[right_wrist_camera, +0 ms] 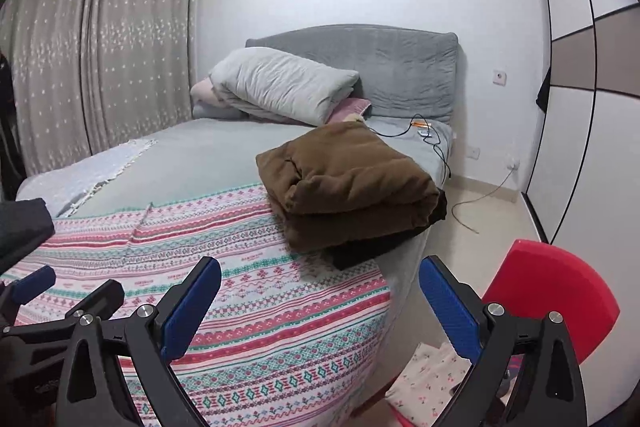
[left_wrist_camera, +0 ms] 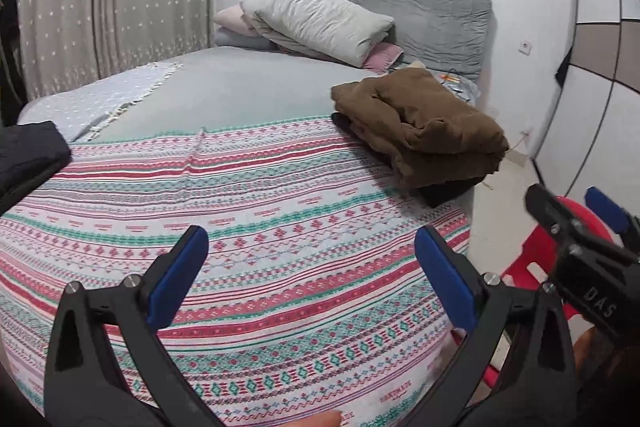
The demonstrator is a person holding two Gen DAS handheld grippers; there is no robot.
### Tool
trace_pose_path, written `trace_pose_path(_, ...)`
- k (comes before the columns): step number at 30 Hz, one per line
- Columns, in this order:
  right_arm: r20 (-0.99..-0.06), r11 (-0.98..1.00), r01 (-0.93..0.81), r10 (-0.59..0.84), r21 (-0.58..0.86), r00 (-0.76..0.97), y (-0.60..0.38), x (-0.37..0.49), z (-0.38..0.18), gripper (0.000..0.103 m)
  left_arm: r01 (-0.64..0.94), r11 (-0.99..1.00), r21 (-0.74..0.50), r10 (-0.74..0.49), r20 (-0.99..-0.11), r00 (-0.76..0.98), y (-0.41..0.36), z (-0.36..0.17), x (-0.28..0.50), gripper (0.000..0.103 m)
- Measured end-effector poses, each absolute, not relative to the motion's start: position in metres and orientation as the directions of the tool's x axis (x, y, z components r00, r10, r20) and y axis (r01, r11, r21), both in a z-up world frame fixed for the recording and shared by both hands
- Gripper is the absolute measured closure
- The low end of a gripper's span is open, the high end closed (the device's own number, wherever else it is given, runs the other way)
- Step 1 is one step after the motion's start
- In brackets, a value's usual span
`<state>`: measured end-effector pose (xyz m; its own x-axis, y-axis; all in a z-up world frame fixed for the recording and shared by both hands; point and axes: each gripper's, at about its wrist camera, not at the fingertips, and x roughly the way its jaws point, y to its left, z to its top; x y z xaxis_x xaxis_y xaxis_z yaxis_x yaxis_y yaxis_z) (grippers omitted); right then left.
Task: Fold large clothes
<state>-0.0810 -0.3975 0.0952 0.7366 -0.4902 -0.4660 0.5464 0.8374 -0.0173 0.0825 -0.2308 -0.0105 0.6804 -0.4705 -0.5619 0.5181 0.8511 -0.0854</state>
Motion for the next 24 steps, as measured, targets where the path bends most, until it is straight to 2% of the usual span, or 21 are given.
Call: trace_pose_path(24,-0.48,0.828,0.558,-0.515,-0.061,0.711,-0.3945,-0.076,0.0864,0.003,0.541,0.836,-0.09,-0.485,-0.581,0.653,-0.2333,-0.0129,0.0799,0.001)
